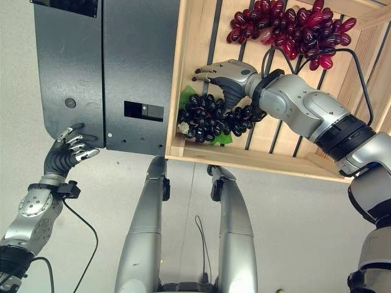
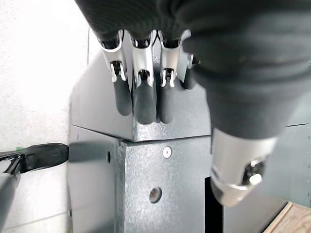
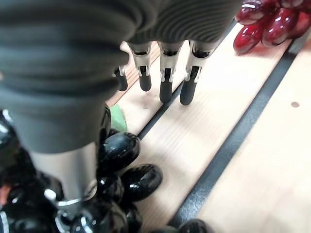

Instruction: Pick up the fruits from the basket on one side to the basket on the other side

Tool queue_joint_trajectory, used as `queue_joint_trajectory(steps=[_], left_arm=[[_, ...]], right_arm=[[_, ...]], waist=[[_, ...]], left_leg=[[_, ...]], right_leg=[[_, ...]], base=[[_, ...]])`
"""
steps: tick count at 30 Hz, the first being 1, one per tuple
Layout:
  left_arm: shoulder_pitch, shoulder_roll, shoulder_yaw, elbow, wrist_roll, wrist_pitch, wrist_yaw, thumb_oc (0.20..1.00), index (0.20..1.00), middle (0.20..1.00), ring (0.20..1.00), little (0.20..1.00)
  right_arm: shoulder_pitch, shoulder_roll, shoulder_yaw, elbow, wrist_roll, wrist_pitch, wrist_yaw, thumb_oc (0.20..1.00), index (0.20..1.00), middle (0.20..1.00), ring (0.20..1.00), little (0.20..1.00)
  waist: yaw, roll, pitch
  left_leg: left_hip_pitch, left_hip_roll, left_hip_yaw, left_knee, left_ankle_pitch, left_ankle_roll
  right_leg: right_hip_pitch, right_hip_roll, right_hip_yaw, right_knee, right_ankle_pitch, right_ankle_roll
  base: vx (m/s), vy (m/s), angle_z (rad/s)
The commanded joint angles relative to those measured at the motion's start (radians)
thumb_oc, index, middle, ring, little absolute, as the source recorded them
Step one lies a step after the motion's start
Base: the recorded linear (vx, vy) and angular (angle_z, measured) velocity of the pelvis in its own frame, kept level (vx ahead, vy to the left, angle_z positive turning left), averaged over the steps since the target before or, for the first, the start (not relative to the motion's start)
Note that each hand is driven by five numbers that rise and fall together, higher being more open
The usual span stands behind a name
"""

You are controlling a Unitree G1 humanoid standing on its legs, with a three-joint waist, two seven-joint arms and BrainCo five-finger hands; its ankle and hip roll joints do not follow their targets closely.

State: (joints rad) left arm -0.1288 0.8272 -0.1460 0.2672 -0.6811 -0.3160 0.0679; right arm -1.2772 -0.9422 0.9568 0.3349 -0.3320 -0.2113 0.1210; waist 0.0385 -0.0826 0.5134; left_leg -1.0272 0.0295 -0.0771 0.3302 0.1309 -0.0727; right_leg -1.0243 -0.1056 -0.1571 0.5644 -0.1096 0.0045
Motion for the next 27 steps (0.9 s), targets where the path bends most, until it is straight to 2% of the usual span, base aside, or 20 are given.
queue_joint_trajectory(steps=[1, 2, 3, 6, 8, 9, 11, 12, 13, 15, 16, 17, 18, 20, 21, 22, 23, 24, 26, 27], left_arm=[[-0.027, -0.045, -0.031, 0.016, 0.044, 0.025, -0.002, 1.0, 1.0, 1.0, 1.0, 1.0], [-0.046, -0.044, -0.026, 0.014, 0.045, 0.025, 0.0, 1.0, 1.0, 1.0, 1.0, 1.0], [-0.031, -0.047, -0.033, 0.016, 0.044, 0.025, 0.0, 1.0, 1.0, 1.0, 1.0, 1.0], [-0.061, -0.049, -0.032, 0.023, 0.043, 0.028, 0.005, 1.0, 1.0, 1.0, 1.0, 1.0], [-0.062, -0.055, -0.029, 0.029, 0.046, 0.03, 0.01, 1.0, 1.0, 1.0, 1.0, 1.0], [-0.047, -0.058, -0.036, 0.031, 0.046, 0.03, 0.01, 1.0, 1.0, 1.0, 1.0, 1.0], [-0.063, -0.057, -0.026, 0.033, 0.048, 0.034, 0.011, 1.0, 1.0, 1.0, 1.0, 1.0], [-0.047, -0.06, -0.03, 0.037, 0.047, 0.034, 0.011, 1.0, 1.0, 1.0, 1.0, 1.0], [-0.063, -0.059, -0.019, 0.038, 0.047, 0.033, 0.012, 1.0, 1.0, 1.0, 1.0, 1.0], [-0.05, -0.068, -0.025, 0.046, 0.043, 0.034, 0.012, 1.0, 1.0, 1.0, 1.0, 1.0], [-0.066, -0.065, -0.019, 0.045, 0.044, 0.034, 0.013, 1.0, 1.0, 1.0, 1.0, 1.0], [-0.049, -0.067, -0.023, 0.048, 0.043, 0.035, 0.012, 1.0, 1.0, 1.0, 1.0, 1.0], [-0.065, -0.065, -0.015, 0.045, 0.043, 0.036, 0.011, 1.0, 1.0, 1.0, 1.0, 1.0], [-0.052, -0.068, -0.02, 0.046, 0.044, 0.034, 0.01, 1.0, 1.0, 1.0, 1.0, 1.0], [-0.067, -0.066, -0.013, 0.046, 0.045, 0.033, 0.012, 1.0, 1.0, 1.0, 1.0, 1.0], [-0.05, -0.069, -0.014, 0.045, 0.045, 0.033, 0.012, 1.0, 1.0, 1.0, 1.0, 1.0], [-0.058, -0.067, -0.003, 0.042, 0.047, 0.034, 0.012, 1.0, 1.0, 1.0, 1.0, 1.0], [-0.042, -0.071, -0.006, 0.045, 0.047, 0.034, 0.012, 1.0, 1.0, 1.0, 1.0, 1.0], [-0.051, -0.069, 0.007, 0.042, 0.05, 0.035, 0.011, 1.0, 1.0, 1.0, 1.0, 1.0], [-0.033, -0.073, 0.005, 0.044, 0.052, 0.035, 0.012, 1.0, 1.0, 1.0, 1.0, 1.0]], right_arm=[[0.128, 0.046, 0.106, 0.117, -0.057, 0.066, 0.022, 1.0, 1.0, 1.0, 1.0, 1.0], [0.119, 0.047, 0.097, 0.128, -0.065, 0.068, 0.018, 1.0, 1.0, 1.0, 1.0, 1.0], [0.135, 0.052, 0.103, 0.129, -0.064, 0.068, 0.019, 1.0, 1.0, 1.0, 1.0, 1.0], [0.139, 0.083, 0.077, 0.166, -0.081, 0.078, 0.009, 1.0, 1.0, 1.0, 1.0, 1.0], [0.155, 0.094, 0.063, 0.171, -0.078, 0.082, 0.003, 1.0, 1.0, 1.0, 1.0, 1.0], [0.171, 0.098, 0.068, 0.172, -0.077, 0.082, 0.004, 1.0, 1.0, 1.0, 1.0, 1.0], [0.166, 0.099, 0.054, 0.166, -0.071, 0.083, 0.011, 1.0, 1.0, 1.0, 1.0, 1.0], [0.187, 0.105, 0.056, 0.163, -0.064, 0.084, 0.016, 1.0, 1.0, 1.0, 1.0, 1.0], [0.172, 0.099, 0.047, 0.154, -0.055, 0.085, 0.024, 1.0, 1.0, 1.0, 1.0, 1.0], [0.2, 0.1, 0.045, 0.133, -0.026, 0.084, 0.035, 1.0, 1.0, 1.0, 1.0, 1.0], [0.186, 0.09, 0.039, 0.125, -0.019, 0.084, 0.039, 1.0, 1.0, 1.0, 1.0, 1.0], [0.205, 0.089, 0.044, 0.114, -0.006, 0.082, 0.045, 1.0, 1.0, 1.0, 1.0, 1.0], [0.195, 0.078, 0.035, 0.108, 0.003, 0.084, 0.047, 1.0, 1.0, 1.0, 1.0, 1.0], [0.223, 0.074, 0.037, 0.098, 0.025, 0.082, 0.051, 1.0, 1.0, 1.0, 1.0, 1.0], [0.215, 0.059, 0.025, 0.089, 0.035, 0.08, 0.051, 1.0, 1.0, 1.0, 1.0, 1.0], [0.241, 0.058, 0.024, 0.074, 0.044, 0.08, 0.054, 1.0, 1.0, 1.0, 1.0, 1.0], [0.242, 0.044, 0.01, 0.053, 0.05, 0.078, 0.058, 1.0, 1.0, 1.0, 1.0, 1.0], [0.264, 0.043, 0.012, 0.042, 0.054, 0.078, 0.06, 1.0, 1.0, 1.0, 1.0, 1.0], [0.283, 0.022, -0.014, 0.003, 0.05, 0.079, 0.068, 1.0, 1.0, 1.0, 1.0, 1.0], [0.309, 0.019, -0.014, -0.01, 0.044, 0.078, 0.069, 1.0, 1.0, 1.0, 1.0, 1.0]], waist=[[-0.022, 0.022, 0.007], [-0.022, 0.024, 0.007], [-0.023, 0.024, 0.007], [-0.027, 0.026, 0.007], [-0.03, 0.026, 0.007], [-0.03, 0.025, 0.007], [-0.031, 0.025, 0.007], [-0.034, 0.024, 0.007], [-0.035, 0.021, 0.007], [-0.039, 0.018, 0.007], [-0.039, 0.017, 0.007], [-0.042, 0.016, 0.007], [-0.043, 0.015, 0.007], [-0.046, 0.013, 0.007], [-0.045, 0.012, 0.007], [-0.047, 0.011, 0.007], [-0.047, 0.009, 0.007], [-0.049, 0.007, 0.007], [-0.052, 0.003, 0.007], [-0.054, 0.002, 0.007]], left_leg=[[0.007, 0.004, -0.022, 0.083, -0.135, -0.01], [-0.029, 0.006, -0.018, 0.072, -0.099, -0.006], [0.005, 0.005, -0.021, 0.082, -0.135, -0.01], [-0.036, 0.007, -0.013, 0.077, -0.101, -0.005], [-0.039, 0.008, -0.01, 0.08, -0.103, -0.004], [-0.005, 0.007, -0.014, 0.091, -0.138, -0.008], [-0.044, 0.009, -0.008, 0.083, -0.103, -0.004], [-0.01, 0.009, -0.011, 0.094, -0.14, -0.008], [-0.044, 0.011, -0.006, 0.084, -0.105, -0.004], [-0.012, 0.01, -0.009, 0.098, -0.143, -0.007], [-0.046, 0.012, -0.005, 0.088, -0.108, -0.004], [-0.013, 0.013, -0.008, 0.098, -0.143, -0.009], [-0.047, 0.014, -0.003, 0.087, -0.107, -0.005], [-0.013, 0.013, -0.007, 0.097, -0.142, -0.01], [-0.046, 0.014, -0.003, 0.084, -0.106, -0.006], [-0.011, 0.014, -0.008, 0.094, -0.142, -0.01], [-0.046, 0.015, -0.004, 0.083, -0.105, -0.006], [-0.012, 0.014, -0.009, 0.094, -0.142, -0.01], [-0.046, 0.015, -0.003, 0.082, -0.107, -0.006], [-0.013, 0.014, -0.007, 0.093, -0.143, -0.01]], right_leg=[[0.018, -0.041, 0.054, -0.052, 0.027, 0.119], [-0.016, -0.04, 0.049, -0.067, 0.061, 0.114], [0.015, -0.04, 0.055, -0.053, 0.028, 0.119], [-0.027, -0.036, 0.057, -0.065, 0.062, 0.112], [-0.032, -0.035, 0.059, -0.063, 0.062, 0.111], [-0.001, -0.035, 0.064, -0.048, 0.028, 0.117], [-0.037, -0.034, 0.06, -0.061, 0.062, 0.11], [-0.006, -0.034, 0.066, -0.047, 0.028, 0.116], [-0.037, -0.034, 0.063, -0.063, 0.062, 0.11], [-0.007, -0.034, 0.068, -0.05, 0.029, 0.114], [-0.039, -0.033, 0.064, -0.064, 0.063, 0.109], [-0.008, -0.034, 0.069, -0.05, 0.03, 0.114], [-0.039, -0.033, 0.065, -0.066, 0.063, 0.109], [-0.007, -0.034, 0.069, -0.054, 0.032, 0.115], [-0.037, -0.033, 0.064, -0.072, 0.066, 0.11], [-0.006, -0.033, 0.069, -0.059, 0.033, 0.116], [-0.039, -0.033, 0.064, -0.074, 0.067, 0.11], [-0.007, -0.032, 0.068, -0.06, 0.033, 0.116], [-0.038, -0.032, 0.064, -0.076, 0.066, 0.11], [-0.006, -0.032, 0.068, -0.061, 0.032, 0.116]], base=[[0.0, 0.006, -0.06], [0.06, -0.009, -0.04], [0.0, 0.016, -0.04], [0.0, 0.009, -0.05], [0.0, 0.001, -0.03], [-0.06, 0.019, -0.01], [0.0, 0.0, 0.0], [0.0, 0.0, 0.0], [0.0, -0.004, -0.03], [0.0, -0.006, -0.04], [0.06, -0.017, -0.03], [-0.05, 0.003, -0.02], [0.07, -0.012, 0.0], [0.0, -0.001, -0.02], [0.0, 0.0, 0.0], [-0.05, 0.006, -0.02], [0.07, -0.014, -0.01], [-0.05, 0.007, -0.01], [0.0, 0.0, 0.0], [0.07, -0.013, 0.01]])
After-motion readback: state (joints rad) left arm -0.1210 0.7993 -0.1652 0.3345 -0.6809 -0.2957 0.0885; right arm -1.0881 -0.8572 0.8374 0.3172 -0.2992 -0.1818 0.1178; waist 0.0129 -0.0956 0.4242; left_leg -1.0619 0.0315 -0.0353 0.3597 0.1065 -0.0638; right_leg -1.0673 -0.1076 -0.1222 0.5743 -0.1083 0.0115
